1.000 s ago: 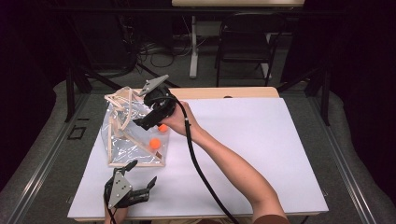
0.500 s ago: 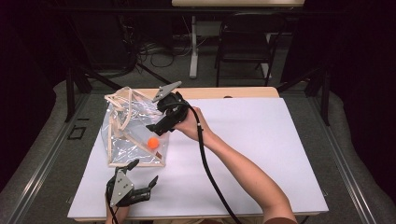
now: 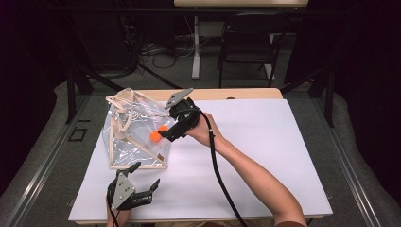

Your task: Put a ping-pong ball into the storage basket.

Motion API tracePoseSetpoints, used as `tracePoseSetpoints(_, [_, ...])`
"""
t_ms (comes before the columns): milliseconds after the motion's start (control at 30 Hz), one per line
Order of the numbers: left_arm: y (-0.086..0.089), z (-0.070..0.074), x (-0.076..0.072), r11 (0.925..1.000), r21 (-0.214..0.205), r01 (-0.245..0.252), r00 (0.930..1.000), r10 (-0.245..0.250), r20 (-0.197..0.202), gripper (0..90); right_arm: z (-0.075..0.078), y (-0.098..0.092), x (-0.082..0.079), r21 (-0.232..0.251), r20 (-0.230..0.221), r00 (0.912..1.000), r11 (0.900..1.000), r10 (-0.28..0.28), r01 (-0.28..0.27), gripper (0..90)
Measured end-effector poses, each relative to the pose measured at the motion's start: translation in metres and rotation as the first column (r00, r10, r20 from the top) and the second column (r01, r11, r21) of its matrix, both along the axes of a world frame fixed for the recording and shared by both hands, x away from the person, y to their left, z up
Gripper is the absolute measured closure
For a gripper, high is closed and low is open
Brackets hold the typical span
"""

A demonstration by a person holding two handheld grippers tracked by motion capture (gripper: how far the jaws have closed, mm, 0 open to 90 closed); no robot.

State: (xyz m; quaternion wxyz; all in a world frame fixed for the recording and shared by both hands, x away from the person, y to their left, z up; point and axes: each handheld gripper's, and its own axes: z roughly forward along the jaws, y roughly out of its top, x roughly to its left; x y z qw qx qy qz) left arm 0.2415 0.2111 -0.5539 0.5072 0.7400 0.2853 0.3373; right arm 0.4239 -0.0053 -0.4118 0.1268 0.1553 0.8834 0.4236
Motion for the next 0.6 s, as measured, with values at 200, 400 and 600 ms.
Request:
tracePoseSetpoints(200, [0.001, 0.000, -0.001, 1.0000, 0.000, 0.001, 1.0000, -0.001, 0.000, 15.6, -0.006, -0.008, -0.005, -0.018, 0.001, 1.0000, 0.9998, 0.002, -0.001, 0.0])
tracePoseSetpoints(400, [0.001, 0.000, -0.001, 1.0000, 0.001, -0.002, 1.0000, 0.002, 0.001, 15.6, -0.014, -0.018, -0.009, -0.040, -0.003, 1.0000, 0.9992, -0.007, 0.006, 0.0])
tracePoseSetpoints(600, [0.001, 0.000, -0.001, 1.0000, 0.002, -0.003, 1.0000, 0.003, 0.000, 15.6, -0.021, -0.032, -0.012, -0.055, -0.009, 0.9997, 0.9982, -0.023, 0.022, 0.0])
